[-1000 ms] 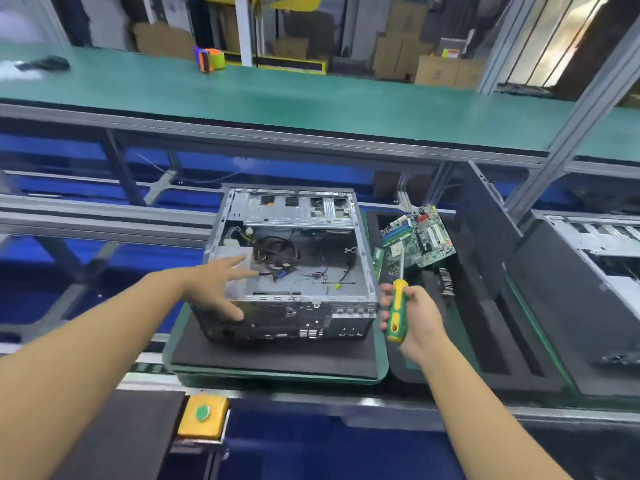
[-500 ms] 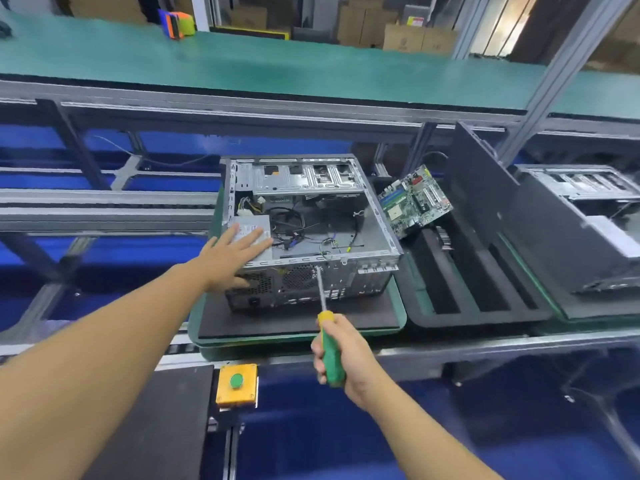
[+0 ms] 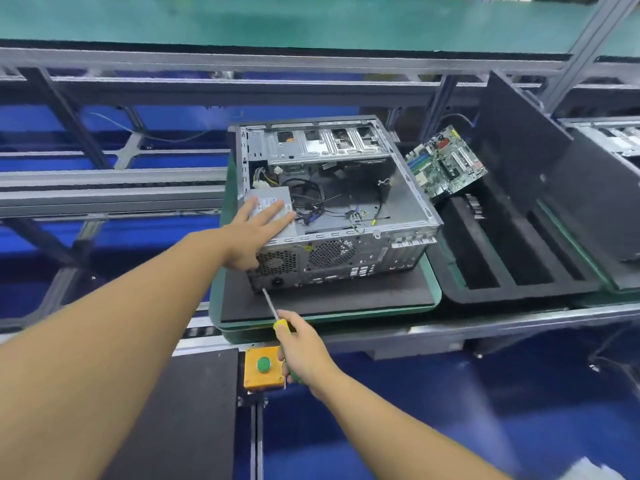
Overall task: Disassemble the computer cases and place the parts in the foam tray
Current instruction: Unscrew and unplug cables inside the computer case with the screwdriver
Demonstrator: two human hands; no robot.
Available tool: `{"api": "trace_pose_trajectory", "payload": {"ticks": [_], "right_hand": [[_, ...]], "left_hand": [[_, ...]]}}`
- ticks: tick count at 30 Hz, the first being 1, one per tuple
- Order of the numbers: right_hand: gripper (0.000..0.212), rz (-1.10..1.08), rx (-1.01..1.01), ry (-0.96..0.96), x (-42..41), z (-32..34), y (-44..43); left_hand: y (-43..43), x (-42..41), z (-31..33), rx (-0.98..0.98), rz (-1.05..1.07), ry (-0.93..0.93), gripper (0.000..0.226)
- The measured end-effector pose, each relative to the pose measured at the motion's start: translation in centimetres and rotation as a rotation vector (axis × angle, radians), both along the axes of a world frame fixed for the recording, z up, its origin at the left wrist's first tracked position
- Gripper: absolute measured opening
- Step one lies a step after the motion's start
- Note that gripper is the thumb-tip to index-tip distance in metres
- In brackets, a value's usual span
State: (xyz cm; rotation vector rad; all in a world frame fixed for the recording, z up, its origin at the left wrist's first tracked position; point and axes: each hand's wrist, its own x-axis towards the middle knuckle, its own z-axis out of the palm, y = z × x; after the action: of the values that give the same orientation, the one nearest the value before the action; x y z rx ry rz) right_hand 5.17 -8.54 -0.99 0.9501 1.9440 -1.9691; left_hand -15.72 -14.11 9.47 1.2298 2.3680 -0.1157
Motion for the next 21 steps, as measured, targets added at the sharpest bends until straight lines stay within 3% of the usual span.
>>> {"api": "trace_pose_trajectory", "payload": {"ticks": [21], "right_hand": [[0.03, -0.061, -0.036, -0.012, -1.1, -0.7, -1.4]], "left_hand": [[-0.2, 0.7, 0.9, 0.01, 0.014, -0.01, 0.113]]}}
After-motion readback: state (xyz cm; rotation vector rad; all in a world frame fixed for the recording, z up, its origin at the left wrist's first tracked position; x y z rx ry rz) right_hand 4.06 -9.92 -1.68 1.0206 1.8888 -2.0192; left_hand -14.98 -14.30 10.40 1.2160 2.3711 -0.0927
